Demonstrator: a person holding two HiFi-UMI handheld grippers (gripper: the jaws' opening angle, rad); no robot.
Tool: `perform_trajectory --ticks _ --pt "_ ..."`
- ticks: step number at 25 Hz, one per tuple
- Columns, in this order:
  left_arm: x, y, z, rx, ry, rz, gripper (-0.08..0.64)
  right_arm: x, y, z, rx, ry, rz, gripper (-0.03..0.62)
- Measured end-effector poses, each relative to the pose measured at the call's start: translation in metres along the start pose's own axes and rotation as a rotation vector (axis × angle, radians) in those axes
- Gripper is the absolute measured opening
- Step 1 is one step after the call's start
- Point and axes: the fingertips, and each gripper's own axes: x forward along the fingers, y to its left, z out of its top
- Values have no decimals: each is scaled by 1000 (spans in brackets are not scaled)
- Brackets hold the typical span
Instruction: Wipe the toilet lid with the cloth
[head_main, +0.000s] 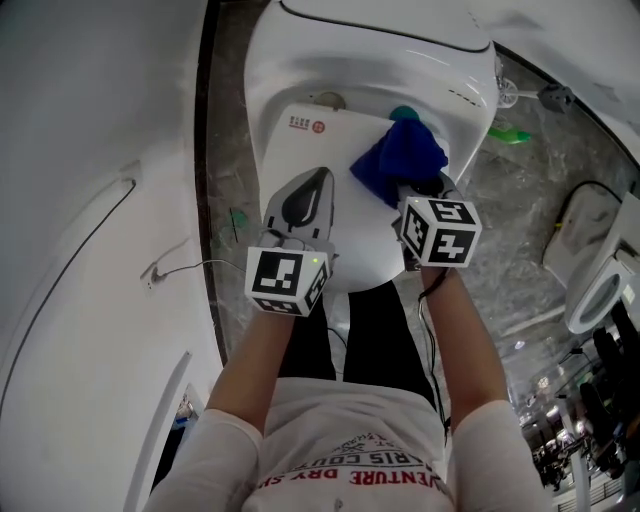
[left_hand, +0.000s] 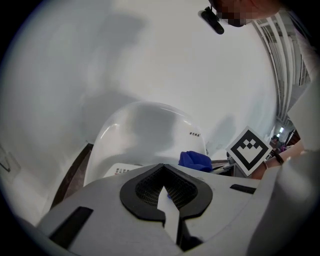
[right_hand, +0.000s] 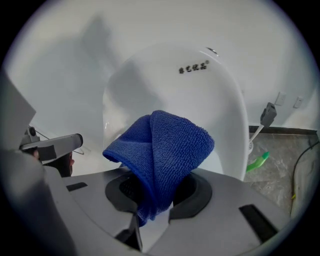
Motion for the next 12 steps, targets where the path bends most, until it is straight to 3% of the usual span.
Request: perform_trajectory --ticks 7,12 --pt "5 -50 -6 27 12 -51 6 -29 -50 -25 -21 23 -45 87" --pt "1 -63 -14 26 30 -48 6 -39 -75 -36 -104 85 -80 87"
